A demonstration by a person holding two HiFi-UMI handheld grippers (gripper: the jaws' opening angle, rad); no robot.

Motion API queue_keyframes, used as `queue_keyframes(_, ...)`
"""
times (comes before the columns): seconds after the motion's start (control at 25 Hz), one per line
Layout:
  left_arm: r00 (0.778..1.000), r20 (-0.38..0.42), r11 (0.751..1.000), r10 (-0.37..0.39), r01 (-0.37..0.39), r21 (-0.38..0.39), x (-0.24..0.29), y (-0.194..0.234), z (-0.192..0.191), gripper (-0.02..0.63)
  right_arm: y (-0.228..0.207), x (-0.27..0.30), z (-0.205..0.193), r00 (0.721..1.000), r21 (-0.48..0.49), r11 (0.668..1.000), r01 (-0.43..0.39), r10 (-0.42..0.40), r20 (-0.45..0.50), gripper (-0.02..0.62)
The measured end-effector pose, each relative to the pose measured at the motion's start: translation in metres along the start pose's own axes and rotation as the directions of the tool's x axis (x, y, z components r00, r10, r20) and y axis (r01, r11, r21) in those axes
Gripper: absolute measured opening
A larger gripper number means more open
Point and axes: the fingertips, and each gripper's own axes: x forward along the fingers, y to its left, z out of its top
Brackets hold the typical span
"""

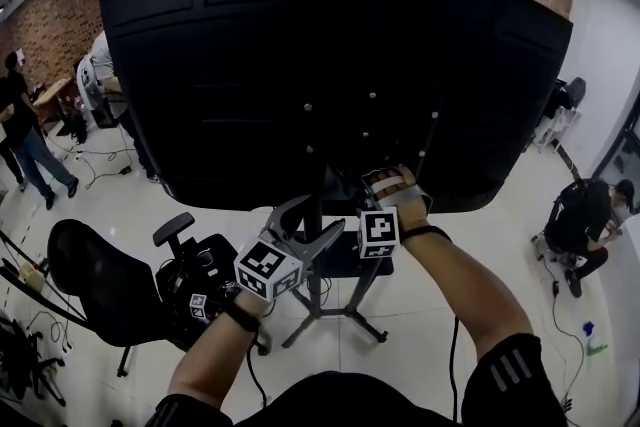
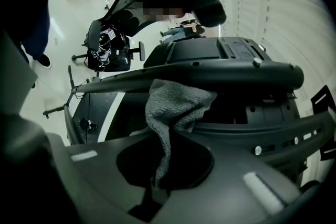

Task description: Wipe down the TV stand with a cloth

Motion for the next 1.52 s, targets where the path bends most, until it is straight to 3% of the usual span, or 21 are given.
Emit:
queue_keyframes(0.12,1.000,0.005,1.000,0.007,-0.007,-0.027,-0.001,-0.001,-0.003,0.307,-0.006,-0.008,0.006,0.999,0.087,0.996,0.003,-0.007,0.041,0.008)
queue_keyframes(0.2,1.000,0.019,0.999,0.011,-0.010,-0.046,-0.004,-0.003,0.000,0.307,-0.018,-0.022,0.012,0.995,0.203,0.979,0.003,-0.024,0.102,0.008)
queue_keyframes(0.36,0.998,0.057,1.000,0.011,-0.009,-0.022,-0.008,-0.011,0.018,0.308,-0.053,-0.064,0.012,0.968,0.419,0.908,0.011,-0.114,0.222,0.008)
queue_keyframes(0.52,0.995,0.101,1.000,0.004,-0.005,0.017,-0.016,-0.029,0.043,0.308,-0.077,-0.123,0.001,0.936,0.560,0.827,0.043,-0.230,0.268,0.008)
queue_keyframes(0.76,0.988,0.152,0.997,-0.032,0.021,0.076,-0.007,-0.055,0.076,0.308,-0.102,-0.178,-0.045,0.910,0.688,0.721,0.082,-0.336,0.244,0.009)
queue_keyframes(1.0,0.980,0.181,0.991,-0.085,0.063,0.120,0.020,-0.077,0.100,0.308,-0.151,-0.200,-0.123,0.884,0.704,0.662,0.259,-0.455,0.103,0.009)
queue_keyframes(1.12,0.978,0.183,0.987,-0.104,0.078,0.144,0.034,-0.086,0.107,0.308,-0.159,-0.189,-0.162,0.880,0.684,0.656,0.319,-0.472,0.042,0.008)
queue_keyframes(1.24,0.980,0.171,0.986,-0.104,0.078,0.150,0.050,-0.088,0.108,0.308,-0.159,-0.168,-0.184,0.887,0.660,0.672,0.335,-0.461,0.019,0.009)
queue_keyframes(1.52,0.989,0.125,0.990,-0.084,0.068,0.124,0.073,-0.092,0.092,0.308,-0.148,-0.118,-0.196,0.893,0.484,0.782,0.391,-0.450,0.005,0.009)
